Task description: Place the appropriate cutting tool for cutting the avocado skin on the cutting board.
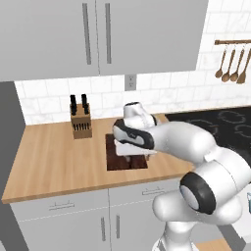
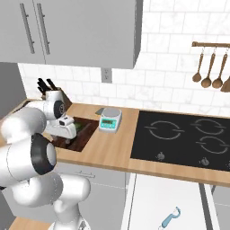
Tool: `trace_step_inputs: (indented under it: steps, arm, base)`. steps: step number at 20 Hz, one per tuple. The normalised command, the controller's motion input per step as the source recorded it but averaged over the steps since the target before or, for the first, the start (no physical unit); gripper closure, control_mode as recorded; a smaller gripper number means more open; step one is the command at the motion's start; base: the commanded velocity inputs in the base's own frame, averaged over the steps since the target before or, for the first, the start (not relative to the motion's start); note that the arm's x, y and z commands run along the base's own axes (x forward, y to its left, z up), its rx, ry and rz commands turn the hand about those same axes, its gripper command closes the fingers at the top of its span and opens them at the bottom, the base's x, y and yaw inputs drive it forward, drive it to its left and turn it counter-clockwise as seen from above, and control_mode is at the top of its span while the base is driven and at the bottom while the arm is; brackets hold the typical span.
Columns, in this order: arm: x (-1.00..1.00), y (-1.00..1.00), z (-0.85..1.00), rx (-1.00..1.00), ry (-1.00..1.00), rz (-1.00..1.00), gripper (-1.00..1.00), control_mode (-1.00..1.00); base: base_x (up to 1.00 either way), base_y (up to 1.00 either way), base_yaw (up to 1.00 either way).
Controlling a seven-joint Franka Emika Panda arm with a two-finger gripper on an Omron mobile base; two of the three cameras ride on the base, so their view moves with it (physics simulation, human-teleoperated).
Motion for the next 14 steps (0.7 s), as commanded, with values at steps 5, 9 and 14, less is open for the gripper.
trace_step_inputs:
  steps: [5, 9, 14]
  arm:
    - [-0.48, -0.4, 0.29, 0.02, -0.13, 0.0, -1.0, -1.0]
    - [-0.48, -0.51, 0.24, 0.03, -0.17, 0.0, -1.0, -1.0]
    - [-0.52, -0.42, 0.43, 0.03, -0.16, 0.0, -1.0, -1.0]
  base:
    - [0.0, 0.0, 0.0]
    - [0.0, 0.0, 0.0]
    - [0.0, 0.0, 0.0]
